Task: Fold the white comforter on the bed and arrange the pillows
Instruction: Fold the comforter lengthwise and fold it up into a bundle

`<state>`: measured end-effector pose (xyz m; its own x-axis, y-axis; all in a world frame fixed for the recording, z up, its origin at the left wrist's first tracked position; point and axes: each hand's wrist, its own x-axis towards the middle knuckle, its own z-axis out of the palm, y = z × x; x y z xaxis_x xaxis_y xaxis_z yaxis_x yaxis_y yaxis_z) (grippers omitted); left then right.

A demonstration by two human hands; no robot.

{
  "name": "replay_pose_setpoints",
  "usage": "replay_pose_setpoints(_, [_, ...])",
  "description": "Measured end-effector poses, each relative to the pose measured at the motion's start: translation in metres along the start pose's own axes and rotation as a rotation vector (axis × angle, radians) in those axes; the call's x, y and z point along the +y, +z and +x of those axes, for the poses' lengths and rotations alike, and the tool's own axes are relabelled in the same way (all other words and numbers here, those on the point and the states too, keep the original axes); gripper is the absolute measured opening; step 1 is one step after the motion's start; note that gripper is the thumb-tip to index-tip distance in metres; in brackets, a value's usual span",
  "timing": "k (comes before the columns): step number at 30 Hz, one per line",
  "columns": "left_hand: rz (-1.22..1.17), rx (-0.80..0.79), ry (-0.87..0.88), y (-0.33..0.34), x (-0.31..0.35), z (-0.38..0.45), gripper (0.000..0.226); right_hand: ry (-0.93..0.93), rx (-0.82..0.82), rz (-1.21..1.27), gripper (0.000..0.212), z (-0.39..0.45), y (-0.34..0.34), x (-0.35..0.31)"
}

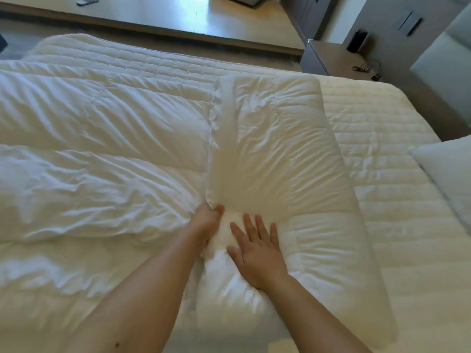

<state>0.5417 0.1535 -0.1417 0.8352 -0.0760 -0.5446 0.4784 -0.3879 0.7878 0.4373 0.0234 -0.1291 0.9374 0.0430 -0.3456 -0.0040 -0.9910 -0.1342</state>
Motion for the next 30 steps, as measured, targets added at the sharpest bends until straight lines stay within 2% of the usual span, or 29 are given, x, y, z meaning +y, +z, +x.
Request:
replay_pose_setpoints(4, [0.227,0.086,0.027,0.005,0.001,-0.004,0.047,-0.02,-0.008,-0.048,0.068,0.009,0.01,0.007])
replay_pose_setpoints(9, [0.538,0.122,0.06,0.001,0.006,-0.019,0.049,-0.053,0.014,-0.047,0.073,0.007,0.016,0.014])
replay_pose_setpoints(13, [0.996,0.268,0.24,-0.013,0.004,-0.036,0.048,-0.063,0.049,-0.05,0.076,0.005,0.016,0.013])
replay_pose_setpoints(15, [1.103,0.297,0.277,-0.029,-0.002,-0.04,0.054,-0.066,0.08,-0.043,0.076,0.002,0.018,0.012])
replay_pose_setpoints(22, [1.137,0.258,0.058,-0.132,-0.05,-0.031,0.065,-0.081,0.244,0.042,0.067,-0.003,0.017,0.018])
replay_pose_setpoints(24, [1.141,0.278,0.026,-0.163,-0.067,-0.032,0.065,-0.106,0.345,0.165,0.063,0.001,0.008,0.01])
replay_pose_setpoints(27, [1.167,0.317,-0.005,-0.209,-0.085,-0.031,0.064,-0.264,0.594,0.305,0.047,0.017,-0.015,-0.025])
replay_pose_setpoints(28, [1.16,0.323,-0.015,-0.224,-0.09,-0.03,0.064,-0.32,0.636,0.32,0.043,0.027,-0.021,-0.045])
replay_pose_setpoints(30, [1.142,0.335,-0.022,-0.251,-0.101,-0.029,0.065,-0.383,0.618,0.351,0.04,0.051,-0.031,-0.093])
